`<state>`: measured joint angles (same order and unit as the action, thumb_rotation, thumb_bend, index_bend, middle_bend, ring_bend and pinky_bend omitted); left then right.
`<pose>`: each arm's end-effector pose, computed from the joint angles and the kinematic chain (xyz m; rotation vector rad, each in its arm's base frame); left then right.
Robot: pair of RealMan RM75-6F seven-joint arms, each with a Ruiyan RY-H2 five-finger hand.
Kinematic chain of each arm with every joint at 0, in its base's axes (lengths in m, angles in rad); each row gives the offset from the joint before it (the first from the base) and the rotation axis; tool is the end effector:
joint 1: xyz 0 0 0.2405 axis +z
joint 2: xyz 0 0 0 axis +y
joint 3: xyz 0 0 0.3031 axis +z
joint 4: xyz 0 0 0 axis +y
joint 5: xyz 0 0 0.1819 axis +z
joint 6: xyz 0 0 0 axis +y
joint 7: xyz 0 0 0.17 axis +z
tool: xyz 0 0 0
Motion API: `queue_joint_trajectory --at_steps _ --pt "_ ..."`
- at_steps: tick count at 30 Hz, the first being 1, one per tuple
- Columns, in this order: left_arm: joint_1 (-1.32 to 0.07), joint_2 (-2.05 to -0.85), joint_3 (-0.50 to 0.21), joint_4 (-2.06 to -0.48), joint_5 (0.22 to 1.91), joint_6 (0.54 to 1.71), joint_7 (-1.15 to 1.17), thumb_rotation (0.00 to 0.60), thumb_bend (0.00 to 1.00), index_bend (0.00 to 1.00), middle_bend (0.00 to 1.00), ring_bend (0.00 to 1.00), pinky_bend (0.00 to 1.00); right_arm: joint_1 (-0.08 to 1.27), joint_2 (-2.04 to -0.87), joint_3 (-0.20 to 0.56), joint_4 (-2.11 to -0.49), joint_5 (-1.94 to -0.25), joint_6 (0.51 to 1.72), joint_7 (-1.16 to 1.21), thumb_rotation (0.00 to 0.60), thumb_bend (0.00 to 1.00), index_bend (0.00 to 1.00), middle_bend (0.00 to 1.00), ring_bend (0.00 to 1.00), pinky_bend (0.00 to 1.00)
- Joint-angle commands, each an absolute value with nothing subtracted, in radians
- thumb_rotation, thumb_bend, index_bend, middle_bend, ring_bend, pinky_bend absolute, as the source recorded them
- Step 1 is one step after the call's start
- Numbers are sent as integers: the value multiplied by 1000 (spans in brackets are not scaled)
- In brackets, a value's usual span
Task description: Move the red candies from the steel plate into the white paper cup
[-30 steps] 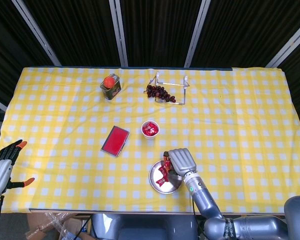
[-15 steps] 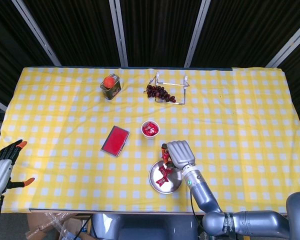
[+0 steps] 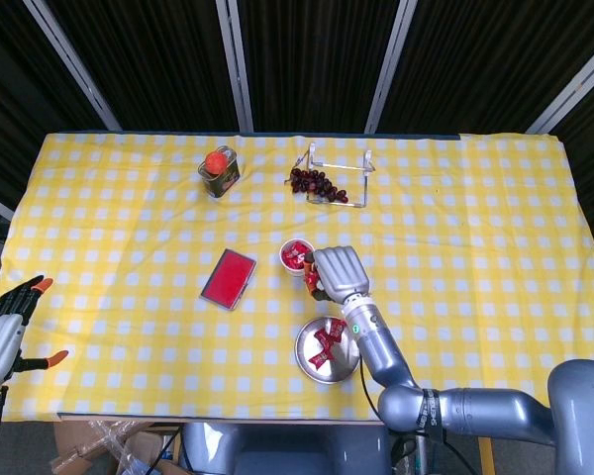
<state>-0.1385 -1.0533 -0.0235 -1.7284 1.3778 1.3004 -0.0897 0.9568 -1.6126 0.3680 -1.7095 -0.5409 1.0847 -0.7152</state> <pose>-0.3445 0.2158 0.1921 -1.3720 -1.1921 -0.8572 -0.0812 -0.4133 -0.0061 1.7548 -1.1511 0.9126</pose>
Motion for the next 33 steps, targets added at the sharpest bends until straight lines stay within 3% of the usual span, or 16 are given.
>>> queue_joint_trajectory --at_steps 1,9,26,33 --pt "-139 -1053 -23 -1729 1377 1299 -90 600 44 0 0 0 0 992 -1624 393 -1666 -515 1064 -716 600 554 589 804 830 923" --pt "-142 -1049 -23 -1734 1369 1287 -95 600 45 0 0 0 0 1046 -1646 414 -1585 -483 1024 -703 600 555 589 804 829 923" --pt "-144 -1045 -24 -1741 1357 1278 -94 600 44 0 0 0 0 1093 -1721 385 -1394 -455 940 -627 600 555 581 804 830 923" --pt "-144 -1045 -23 -1743 1357 1279 -92 600 44 0 0 0 0 1092 -1728 377 -1379 -462 932 -599 600 556 404 804 830 923"
